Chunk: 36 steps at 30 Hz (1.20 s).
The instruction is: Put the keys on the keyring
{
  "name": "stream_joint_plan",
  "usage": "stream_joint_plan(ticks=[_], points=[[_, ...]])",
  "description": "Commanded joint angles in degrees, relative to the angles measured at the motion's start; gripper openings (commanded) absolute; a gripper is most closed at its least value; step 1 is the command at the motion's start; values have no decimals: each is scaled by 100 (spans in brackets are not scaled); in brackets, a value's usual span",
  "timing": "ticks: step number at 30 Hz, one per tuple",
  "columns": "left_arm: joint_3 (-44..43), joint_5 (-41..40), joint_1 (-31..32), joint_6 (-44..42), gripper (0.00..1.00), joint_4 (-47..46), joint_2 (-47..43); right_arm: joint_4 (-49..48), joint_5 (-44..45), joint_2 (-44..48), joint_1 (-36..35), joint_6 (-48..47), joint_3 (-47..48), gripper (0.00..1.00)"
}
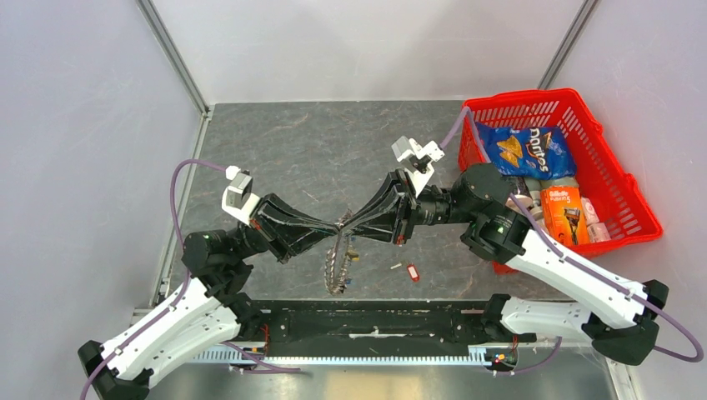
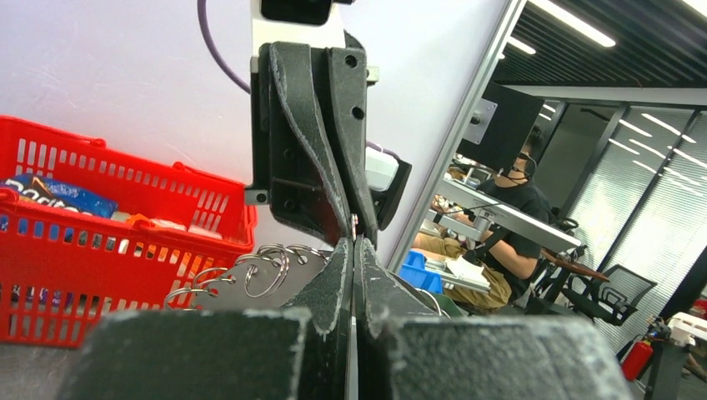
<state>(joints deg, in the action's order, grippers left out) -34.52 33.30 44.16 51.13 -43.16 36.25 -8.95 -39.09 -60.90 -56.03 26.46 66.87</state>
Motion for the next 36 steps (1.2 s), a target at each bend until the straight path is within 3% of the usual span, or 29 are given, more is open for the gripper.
stream_joint_plan(ticks=[1, 5, 11, 17, 22, 29, 36], points=[[-137, 51, 13, -154, 2, 166, -63, -234, 205, 236, -13, -12, 21, 22], [-240, 36, 13, -385, 2, 596, -135, 326, 517, 489, -13, -273, 45, 43], [-331, 12, 13, -593, 2, 1034, -152, 1794, 1363, 1035, -8, -738, 158, 53], [-492, -120, 13, -866, 2, 1711, -266, 3888, 2822, 1049, -13, -931, 449, 54], [-644, -372, 13, -1201, 2, 2513, -449, 4986, 3569, 835, -13, -792, 169, 54], [-1039, -768, 13, -1779, 2, 3806, -597, 5567, 4196, 232, -9, -561, -510, 53], [-1087, -1041, 13, -2014, 2, 4486, -895, 5048, 4733, -202, 109, 175, -1479, 53]])
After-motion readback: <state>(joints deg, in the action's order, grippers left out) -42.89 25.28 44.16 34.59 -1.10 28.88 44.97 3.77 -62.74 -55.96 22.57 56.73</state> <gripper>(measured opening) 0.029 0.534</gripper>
